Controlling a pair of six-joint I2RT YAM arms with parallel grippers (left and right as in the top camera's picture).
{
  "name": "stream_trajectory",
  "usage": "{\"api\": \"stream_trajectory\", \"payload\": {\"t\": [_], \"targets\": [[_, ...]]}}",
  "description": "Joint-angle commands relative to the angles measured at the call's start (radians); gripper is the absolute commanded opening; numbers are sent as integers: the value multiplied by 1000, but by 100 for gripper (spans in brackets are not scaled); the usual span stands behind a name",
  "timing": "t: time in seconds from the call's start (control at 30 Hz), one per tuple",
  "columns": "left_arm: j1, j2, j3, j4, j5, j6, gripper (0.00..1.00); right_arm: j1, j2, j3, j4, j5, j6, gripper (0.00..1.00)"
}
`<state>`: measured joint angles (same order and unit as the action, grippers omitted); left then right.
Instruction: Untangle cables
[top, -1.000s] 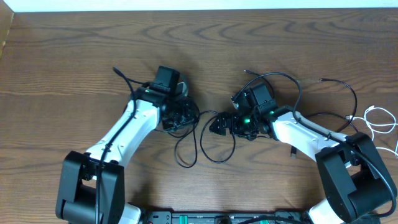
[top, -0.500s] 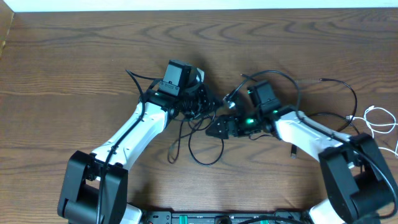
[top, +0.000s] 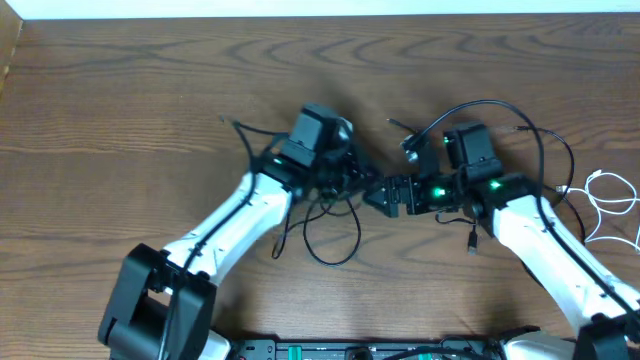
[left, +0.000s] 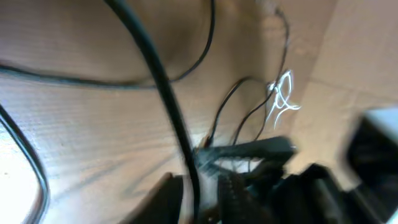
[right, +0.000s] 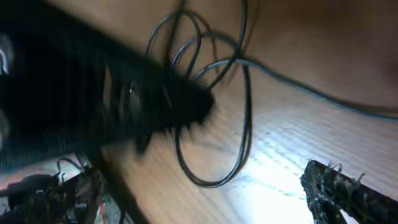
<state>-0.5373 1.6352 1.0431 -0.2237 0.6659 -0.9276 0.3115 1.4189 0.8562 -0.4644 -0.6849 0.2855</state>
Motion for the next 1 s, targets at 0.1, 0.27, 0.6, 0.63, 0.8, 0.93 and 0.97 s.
{"api": "stream_trajectory", "payload": {"t": [0.1,0.27,0.6,0.63,0.8,0.93,0.97], "targets": [[-101,8,5,-80,-166,166,79,-42,-29,-2,-3,32,25,99],[-88,-43,58,-113,-163,224,89,-54,-29,-2,-3,32,25,99],[-2,-173,86,-352,-532,262,65,-38,-29,-2,-3,41,32,98],[14,-173,86,-394,-574,266,65,-29,-29,-2,-3,53,32,98],[129,-146,82,-602,-719,295,65,63,-29,-2,6,194,33,96],[197,-137,77,-652,-719,354,65,166,-23,-2,18,375,71,96],[216,-137,74,-657,-719,388,65,203,-21,-2,26,433,77,96]]}}
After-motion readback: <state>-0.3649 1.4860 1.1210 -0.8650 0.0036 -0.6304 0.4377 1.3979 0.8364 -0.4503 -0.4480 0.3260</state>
